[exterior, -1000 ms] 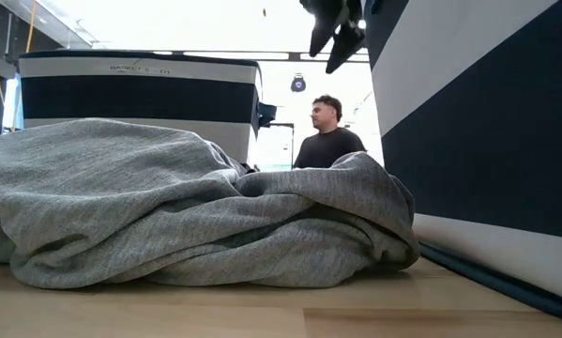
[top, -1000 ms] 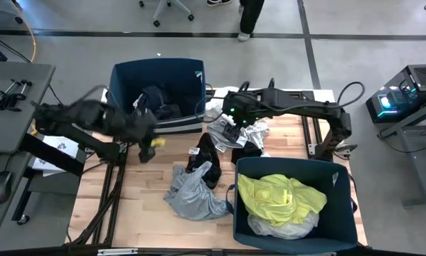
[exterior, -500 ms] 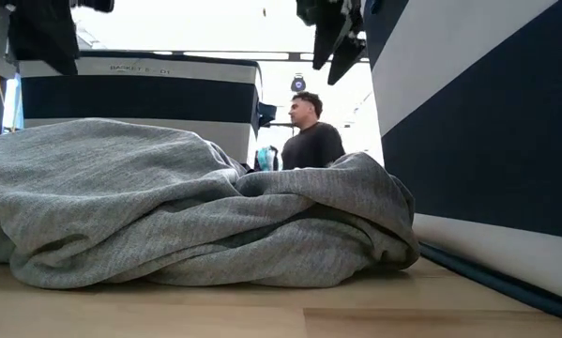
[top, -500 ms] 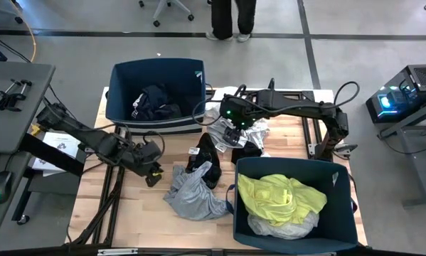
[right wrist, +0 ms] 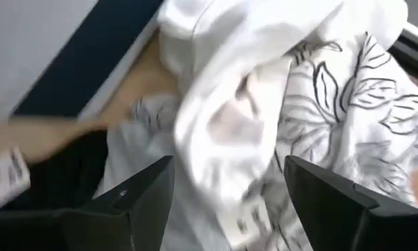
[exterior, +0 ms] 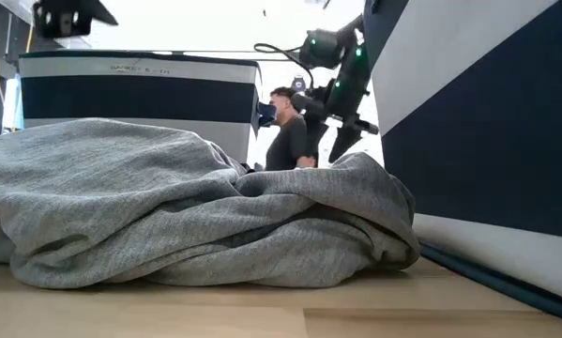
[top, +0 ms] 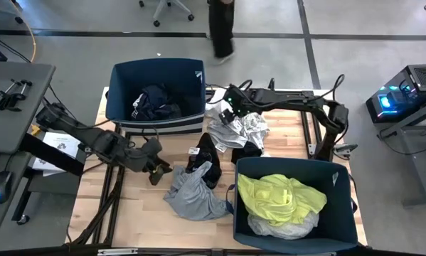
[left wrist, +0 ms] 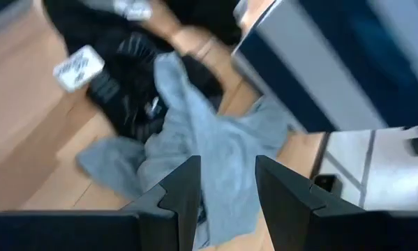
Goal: Sort clothes
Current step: Put the white patterned shirt into the bottom blue laundry bin
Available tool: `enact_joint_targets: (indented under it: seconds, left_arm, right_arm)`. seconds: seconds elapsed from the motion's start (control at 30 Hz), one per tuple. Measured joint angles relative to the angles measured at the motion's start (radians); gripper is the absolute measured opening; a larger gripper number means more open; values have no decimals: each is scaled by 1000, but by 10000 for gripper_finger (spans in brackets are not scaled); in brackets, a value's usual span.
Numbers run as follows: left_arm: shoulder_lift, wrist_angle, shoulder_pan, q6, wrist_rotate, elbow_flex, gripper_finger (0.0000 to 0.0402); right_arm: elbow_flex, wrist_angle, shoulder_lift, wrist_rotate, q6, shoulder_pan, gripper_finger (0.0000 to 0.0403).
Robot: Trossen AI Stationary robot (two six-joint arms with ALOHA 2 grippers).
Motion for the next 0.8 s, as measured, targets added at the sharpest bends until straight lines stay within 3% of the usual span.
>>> enact_joint_targets:
  seconds: [0.1,0.27,0.5,0.63,0.8]
  left_arm:
    - [-24,3,0,49,-48,32,126]
    - [-63,2,1,106,-150,60,126]
    - [-95,-1,4,115,-203,63,126]
    - [-98,-1,4,115,-204,63,126]
    - [-98,1,4,113,-204,63,126]
  right_arm:
    - [-59,115,0,-1,45,-33,261]
    - [-111,151,28,56,182,-78,261]
    - [-116,174,156,4,199,-95,243]
    - [-108,178,204,-30,207,-96,178]
    - [-110,183,200,-36,216,-95,36]
